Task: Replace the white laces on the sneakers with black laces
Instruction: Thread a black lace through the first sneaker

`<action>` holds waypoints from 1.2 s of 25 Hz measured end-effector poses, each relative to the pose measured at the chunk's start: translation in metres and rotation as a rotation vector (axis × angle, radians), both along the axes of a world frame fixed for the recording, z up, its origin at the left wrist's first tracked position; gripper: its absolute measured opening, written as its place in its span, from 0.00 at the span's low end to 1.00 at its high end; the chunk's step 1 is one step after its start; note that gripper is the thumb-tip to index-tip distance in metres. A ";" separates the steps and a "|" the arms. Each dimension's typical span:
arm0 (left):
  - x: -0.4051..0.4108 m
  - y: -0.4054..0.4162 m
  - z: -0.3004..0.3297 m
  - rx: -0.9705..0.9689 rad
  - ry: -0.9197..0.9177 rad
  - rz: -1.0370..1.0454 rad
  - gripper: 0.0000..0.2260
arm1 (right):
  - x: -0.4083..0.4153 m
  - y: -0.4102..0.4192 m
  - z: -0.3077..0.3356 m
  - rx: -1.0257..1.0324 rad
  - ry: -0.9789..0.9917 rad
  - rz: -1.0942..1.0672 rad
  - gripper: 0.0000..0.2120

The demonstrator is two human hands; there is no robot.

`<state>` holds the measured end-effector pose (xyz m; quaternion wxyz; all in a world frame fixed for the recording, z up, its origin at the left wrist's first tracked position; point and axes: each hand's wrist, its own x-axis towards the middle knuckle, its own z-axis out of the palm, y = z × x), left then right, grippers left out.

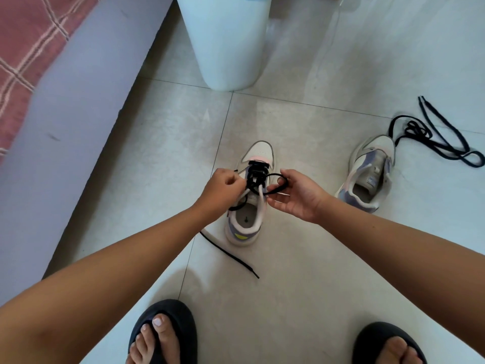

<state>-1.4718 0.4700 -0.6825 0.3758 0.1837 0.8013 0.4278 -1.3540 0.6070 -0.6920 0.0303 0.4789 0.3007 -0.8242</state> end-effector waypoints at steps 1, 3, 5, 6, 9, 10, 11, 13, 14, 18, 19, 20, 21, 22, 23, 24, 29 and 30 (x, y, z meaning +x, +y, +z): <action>0.002 0.000 0.002 0.002 0.197 -0.147 0.02 | 0.000 -0.001 0.000 0.010 0.000 0.003 0.16; 0.001 0.000 -0.004 0.037 0.599 -0.428 0.08 | 0.000 -0.001 0.001 0.019 0.013 0.010 0.15; 0.003 0.000 -0.012 0.058 0.968 -0.603 0.08 | 0.000 -0.002 0.001 0.036 0.028 0.030 0.11; 0.002 -0.001 -0.014 0.071 1.025 -0.630 0.08 | 0.000 -0.002 0.001 0.045 0.031 0.034 0.10; 0.015 -0.001 -0.007 0.035 0.775 -0.528 0.06 | 0.002 -0.004 0.000 0.024 0.042 -0.024 0.10; 0.019 -0.001 -0.006 0.015 0.649 -0.444 0.07 | 0.003 -0.005 0.001 0.002 0.046 -0.054 0.11; 0.023 -0.001 -0.004 -0.044 0.546 -0.360 0.07 | 0.003 -0.007 0.001 -0.012 0.045 -0.075 0.13; 0.029 0.003 0.000 -0.130 0.410 -0.179 0.09 | 0.003 -0.012 0.001 -0.026 0.035 -0.101 0.15; 0.030 0.005 0.003 -0.142 0.343 -0.081 0.09 | 0.002 -0.015 0.002 -0.029 0.032 -0.117 0.15; 0.021 -0.001 0.001 -0.085 0.018 0.239 0.11 | 0.002 -0.018 0.000 0.021 0.025 -0.150 0.14; 0.020 -0.005 0.001 -0.075 -0.017 0.248 0.11 | 0.003 -0.018 0.001 0.043 0.030 -0.132 0.12; 0.019 -0.008 0.001 -0.063 -0.034 0.242 0.11 | 0.005 -0.018 0.002 0.069 0.036 -0.103 0.08; 0.019 -0.011 0.001 -0.049 -0.046 0.233 0.10 | 0.006 -0.020 0.003 0.097 0.045 -0.070 0.05; 0.020 -0.012 0.001 -0.023 -0.055 0.228 0.10 | 0.008 -0.021 0.004 0.134 0.057 -0.024 0.06; 0.021 -0.014 0.003 0.001 -0.056 0.220 0.10 | 0.009 -0.023 0.004 0.198 0.066 0.040 0.07; 0.022 -0.015 0.005 0.035 -0.051 0.209 0.09 | 0.010 -0.025 0.004 0.303 0.066 0.133 0.09; 0.029 -0.024 0.011 -0.125 0.168 0.048 0.07 | 0.017 -0.033 0.002 0.741 -0.106 0.414 0.25; 0.030 -0.025 0.012 -0.181 0.155 0.046 0.08 | 0.018 -0.038 0.000 0.755 -0.130 0.457 0.32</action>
